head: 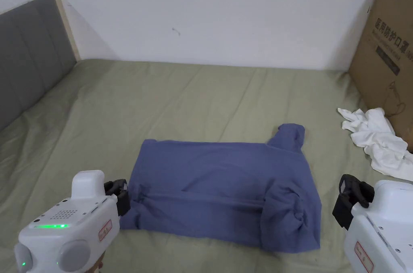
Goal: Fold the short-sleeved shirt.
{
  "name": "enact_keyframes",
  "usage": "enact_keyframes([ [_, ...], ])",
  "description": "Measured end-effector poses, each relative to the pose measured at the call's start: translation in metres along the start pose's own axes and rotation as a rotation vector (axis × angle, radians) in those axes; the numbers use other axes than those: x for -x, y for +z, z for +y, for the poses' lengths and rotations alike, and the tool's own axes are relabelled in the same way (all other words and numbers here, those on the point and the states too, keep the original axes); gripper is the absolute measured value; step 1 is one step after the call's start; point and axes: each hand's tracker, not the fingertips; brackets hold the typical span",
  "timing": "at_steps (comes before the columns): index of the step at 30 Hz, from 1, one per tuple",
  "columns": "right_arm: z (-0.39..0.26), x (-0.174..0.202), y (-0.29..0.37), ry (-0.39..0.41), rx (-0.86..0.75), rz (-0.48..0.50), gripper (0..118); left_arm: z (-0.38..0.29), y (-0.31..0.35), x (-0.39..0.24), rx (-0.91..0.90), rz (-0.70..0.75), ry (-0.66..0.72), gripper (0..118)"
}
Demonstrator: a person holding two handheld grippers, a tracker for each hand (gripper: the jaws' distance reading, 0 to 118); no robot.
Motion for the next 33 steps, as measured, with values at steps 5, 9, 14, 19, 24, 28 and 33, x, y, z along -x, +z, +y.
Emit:
enact_keyframes([
  [5, -0.005, 0.001, -0.013, 0.013, 0.033, 0.006, 2, -0.001, -0.05, 0.019, 0.172, 0.026, 0.035, 5],
  [9, -0.01, 0.0, -0.024, 0.007, 0.064, 0.0, 2, -0.007, -0.093, 0.038, 0.341, 0.018, 0.116, 7],
  [14, -0.017, -0.004, -0.037, 0.005, 0.11, -0.009, 2, -0.027, -0.124, 0.046, 0.434, 0.088, 0.112, 97],
  [19, -0.022, -0.006, -0.048, 0.004, 0.142, -0.014, 2, -0.041, -0.14, 0.051, 0.462, 0.146, 0.091, 114],
  [24, -0.027, -0.009, -0.06, 0.007, 0.184, -0.012, 2, -0.049, -0.158, 0.052, 0.53, 0.197, 0.103, 92],
  [28, -0.037, -0.013, -0.07, -0.002, 0.232, -0.018, 3, -0.06, -0.162, 0.039, 0.592, 0.179, 0.0, 43],
  [33, -0.063, -0.021, -0.099, -0.001, 0.38, -0.029, 18, -0.055, -0.154, 0.029, 0.54, 0.144, -0.087, 14],
])
